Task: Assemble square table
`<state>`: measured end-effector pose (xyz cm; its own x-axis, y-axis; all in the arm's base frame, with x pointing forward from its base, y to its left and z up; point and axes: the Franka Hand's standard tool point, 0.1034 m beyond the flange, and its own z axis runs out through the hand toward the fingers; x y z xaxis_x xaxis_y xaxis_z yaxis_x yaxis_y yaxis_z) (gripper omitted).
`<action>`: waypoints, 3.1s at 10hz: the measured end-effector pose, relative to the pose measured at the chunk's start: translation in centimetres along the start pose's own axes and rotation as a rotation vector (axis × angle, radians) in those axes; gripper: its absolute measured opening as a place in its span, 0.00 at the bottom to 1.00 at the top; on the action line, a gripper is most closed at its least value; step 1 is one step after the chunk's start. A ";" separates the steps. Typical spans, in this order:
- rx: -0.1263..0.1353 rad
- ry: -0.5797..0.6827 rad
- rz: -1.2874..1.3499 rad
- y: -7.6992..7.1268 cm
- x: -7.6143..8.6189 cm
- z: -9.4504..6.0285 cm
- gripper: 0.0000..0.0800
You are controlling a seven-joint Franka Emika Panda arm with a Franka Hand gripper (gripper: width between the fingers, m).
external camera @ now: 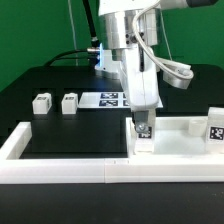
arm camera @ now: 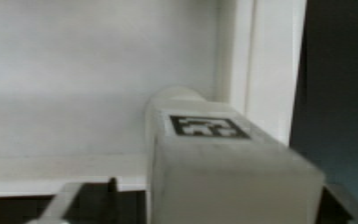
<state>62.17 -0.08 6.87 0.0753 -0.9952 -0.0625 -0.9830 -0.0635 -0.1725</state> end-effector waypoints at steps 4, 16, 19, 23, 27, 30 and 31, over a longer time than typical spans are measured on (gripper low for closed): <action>-0.008 0.040 -0.521 -0.5 -1.3 -0.1 0.81; -0.043 0.060 -0.807 -0.6 -0.7 -0.1 0.36; -0.064 -0.007 -0.224 -0.3 -0.8 0.0 0.36; -0.057 -0.023 0.005 -0.3 -0.6 0.0 0.46; -0.066 -0.023 -0.673 0.0 -1.2 0.3 0.80; -0.074 -0.018 -0.969 -0.1 -0.9 0.1 0.81; -0.079 -0.001 -1.185 -0.5 -0.9 -0.2 0.81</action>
Offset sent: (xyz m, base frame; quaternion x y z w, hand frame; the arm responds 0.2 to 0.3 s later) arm 0.0000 0.0000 0.0000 0.0000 0.0000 -0.1296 0.9916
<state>62.54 0.81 7.17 0.9451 -0.3131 0.0940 -0.3083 -0.9492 -0.0625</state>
